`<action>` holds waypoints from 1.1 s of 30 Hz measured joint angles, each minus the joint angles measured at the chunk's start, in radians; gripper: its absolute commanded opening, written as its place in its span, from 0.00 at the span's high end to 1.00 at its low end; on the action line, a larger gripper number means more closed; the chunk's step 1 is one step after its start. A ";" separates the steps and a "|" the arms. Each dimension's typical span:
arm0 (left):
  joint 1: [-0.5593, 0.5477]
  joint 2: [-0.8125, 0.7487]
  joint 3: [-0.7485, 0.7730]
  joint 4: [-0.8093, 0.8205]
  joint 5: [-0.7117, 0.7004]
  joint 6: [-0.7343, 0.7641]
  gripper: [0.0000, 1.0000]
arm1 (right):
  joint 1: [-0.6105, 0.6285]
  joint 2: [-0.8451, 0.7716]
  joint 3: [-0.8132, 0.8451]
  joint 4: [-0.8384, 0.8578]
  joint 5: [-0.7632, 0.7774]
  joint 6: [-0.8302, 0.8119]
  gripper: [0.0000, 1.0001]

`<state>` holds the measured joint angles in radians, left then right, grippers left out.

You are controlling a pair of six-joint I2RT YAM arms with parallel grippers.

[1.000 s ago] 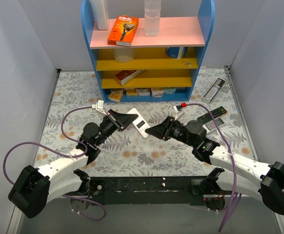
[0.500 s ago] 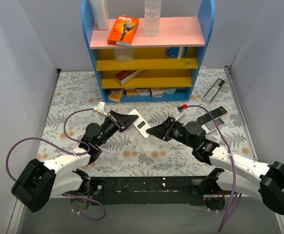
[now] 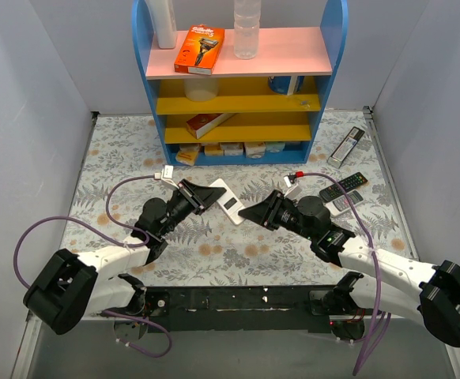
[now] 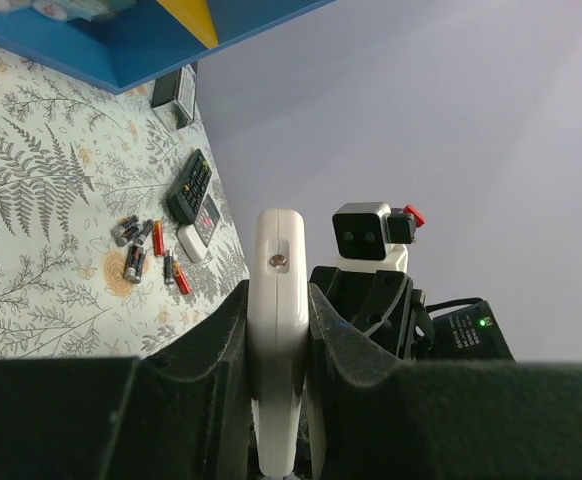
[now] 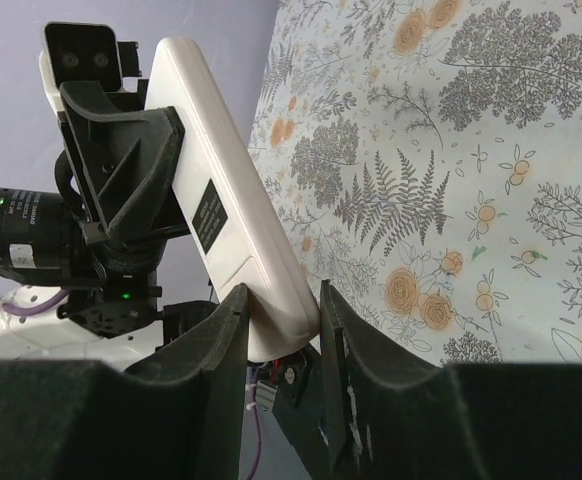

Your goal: Load the batteries into the remote control

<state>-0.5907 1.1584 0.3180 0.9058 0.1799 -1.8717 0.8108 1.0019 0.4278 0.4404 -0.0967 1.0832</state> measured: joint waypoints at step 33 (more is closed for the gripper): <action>0.033 0.096 -0.011 0.003 -0.053 0.132 1.00 | -0.046 0.036 0.028 -0.178 0.038 0.009 0.99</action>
<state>-0.5575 1.2545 0.3069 0.9092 0.1272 -1.7397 0.7650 1.0382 0.4557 0.2623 -0.0589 1.0920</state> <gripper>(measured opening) 0.193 0.195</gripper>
